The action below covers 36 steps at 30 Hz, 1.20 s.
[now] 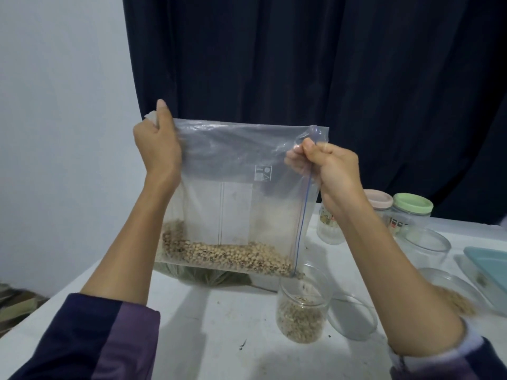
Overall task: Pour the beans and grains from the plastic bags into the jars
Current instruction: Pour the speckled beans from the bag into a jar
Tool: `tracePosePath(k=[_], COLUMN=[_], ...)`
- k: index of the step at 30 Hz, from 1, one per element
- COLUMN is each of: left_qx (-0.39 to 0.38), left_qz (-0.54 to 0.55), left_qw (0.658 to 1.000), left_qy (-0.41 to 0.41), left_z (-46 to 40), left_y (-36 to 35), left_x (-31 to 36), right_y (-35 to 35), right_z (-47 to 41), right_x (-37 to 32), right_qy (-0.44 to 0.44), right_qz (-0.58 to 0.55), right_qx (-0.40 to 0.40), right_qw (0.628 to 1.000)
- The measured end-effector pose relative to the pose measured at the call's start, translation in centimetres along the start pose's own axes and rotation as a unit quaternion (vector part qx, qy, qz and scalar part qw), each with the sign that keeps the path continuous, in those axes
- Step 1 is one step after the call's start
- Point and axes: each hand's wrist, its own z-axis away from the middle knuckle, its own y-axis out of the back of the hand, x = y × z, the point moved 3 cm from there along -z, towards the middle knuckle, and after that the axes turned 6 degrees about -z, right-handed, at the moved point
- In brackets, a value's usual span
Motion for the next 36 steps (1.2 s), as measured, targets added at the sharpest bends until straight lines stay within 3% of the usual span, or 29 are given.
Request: tracePosePath(k=[36], left_qx=[-0.015], left_qz=[-0.001], left_qw=[1.0], left_qy=[-0.014], left_z=[0.05], left_y=[-0.13], left_x=[0.15], right_y=[-0.62], right_z=[0.09], right_x=[-0.37], right_qy=[0.014], right_qz=[0.02], right_qx=[-0.005], right_qw=[1.0])
